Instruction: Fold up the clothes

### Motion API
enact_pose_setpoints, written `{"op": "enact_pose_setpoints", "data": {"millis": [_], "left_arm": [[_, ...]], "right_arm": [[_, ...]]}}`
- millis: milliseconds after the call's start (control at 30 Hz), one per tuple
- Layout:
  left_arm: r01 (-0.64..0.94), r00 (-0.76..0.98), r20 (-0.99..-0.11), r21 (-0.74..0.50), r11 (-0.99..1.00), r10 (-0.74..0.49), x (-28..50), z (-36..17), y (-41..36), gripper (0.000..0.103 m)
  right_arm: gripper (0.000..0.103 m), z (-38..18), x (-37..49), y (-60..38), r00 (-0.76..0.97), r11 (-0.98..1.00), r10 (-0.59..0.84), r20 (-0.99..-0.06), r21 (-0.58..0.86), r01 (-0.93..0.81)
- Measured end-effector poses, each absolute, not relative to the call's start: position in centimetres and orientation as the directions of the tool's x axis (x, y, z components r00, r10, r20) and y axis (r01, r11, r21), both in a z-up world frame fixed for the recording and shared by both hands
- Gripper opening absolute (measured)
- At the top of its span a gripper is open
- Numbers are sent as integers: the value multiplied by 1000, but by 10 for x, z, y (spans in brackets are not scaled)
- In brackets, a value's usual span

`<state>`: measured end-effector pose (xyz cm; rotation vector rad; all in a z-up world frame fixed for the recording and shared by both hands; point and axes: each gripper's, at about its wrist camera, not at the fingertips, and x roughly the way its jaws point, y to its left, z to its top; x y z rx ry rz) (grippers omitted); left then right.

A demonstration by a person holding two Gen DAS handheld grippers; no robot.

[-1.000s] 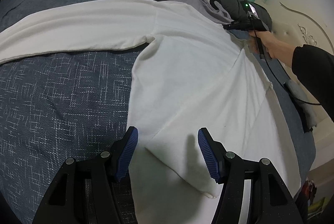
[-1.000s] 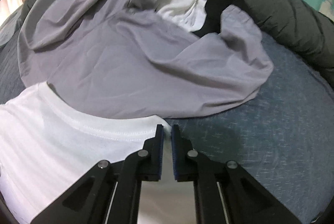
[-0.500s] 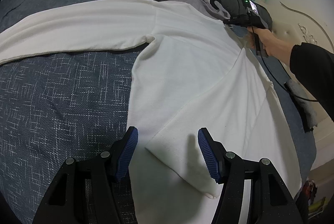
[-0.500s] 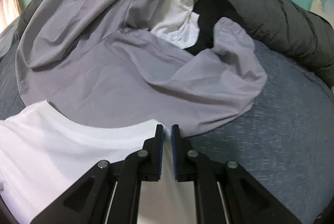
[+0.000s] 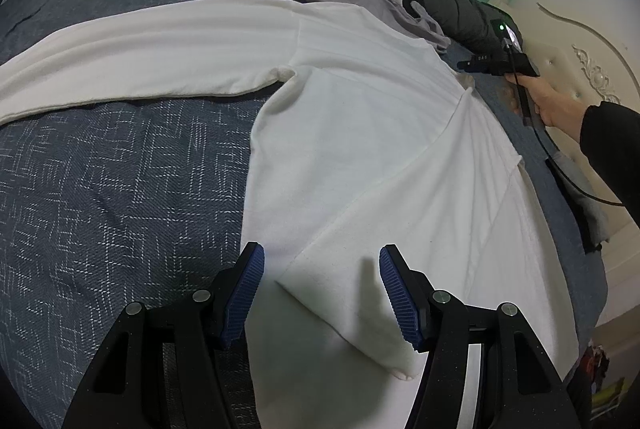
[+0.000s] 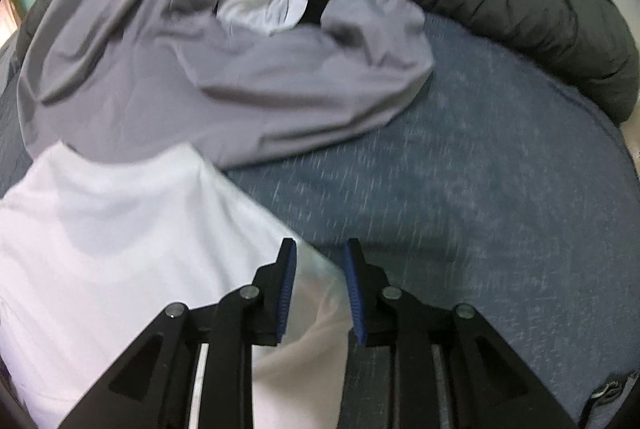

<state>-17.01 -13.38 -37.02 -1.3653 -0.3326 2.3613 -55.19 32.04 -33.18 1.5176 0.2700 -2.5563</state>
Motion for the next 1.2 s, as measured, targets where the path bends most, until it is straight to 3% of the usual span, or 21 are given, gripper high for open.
{"op": "enact_pose_setpoints", "data": {"millis": [100,133,233,467,533,600,667,767,800,867,933,1200], "left_arm": [[-214,-447,-775,-392,-895,447,-170,-372,-132,65],[-214,-447,-775,-393,-894,448,-171,-372,-132,65],[-215,-446,-775,-393,-894,448,-172,-373,-129,65],[-218,-444,-774,-394,-893,450,-169,-375,-133,65],[-219,-444,-774,-395,-892,451,-169,-375,-134,65],[-218,-444,-773,-397,-892,452,-168,-375,-134,65],[-218,-445,-773,-396,-892,452,-168,-375,-133,65],[-218,-446,-773,-395,-892,451,-170,-376,-131,65],[-217,-446,-773,-395,-893,451,-171,-376,-130,65],[-218,-446,-774,-394,-893,450,-172,-376,-128,65],[-217,-445,-773,-396,-892,452,-174,-376,-127,65],[-217,-444,-774,-396,-892,452,-174,-377,-128,65]], "right_arm": [[20,-335,-550,319,-473,-971,-34,-880,-83,224],[9,-337,-550,318,-473,-971,-31,-881,-85,223],[1,-340,-548,316,-472,-971,-24,-882,-93,222],[0,-333,-544,323,-521,-978,24,-853,-128,165],[0,-331,-544,323,-529,-978,-19,-848,-95,186],[7,-330,-544,322,-517,-976,-54,-854,-66,210],[44,-329,-541,320,-505,-969,-72,-860,-59,238],[45,-337,-539,315,-468,-962,-40,-883,-93,257],[44,-341,-539,314,-457,-958,-19,-889,-114,263],[20,-347,-537,314,-440,-955,-18,-898,-115,274],[12,-348,-537,315,-444,-957,-19,-896,-113,268],[9,-339,-533,335,-502,-990,-56,-863,-19,142]]}}
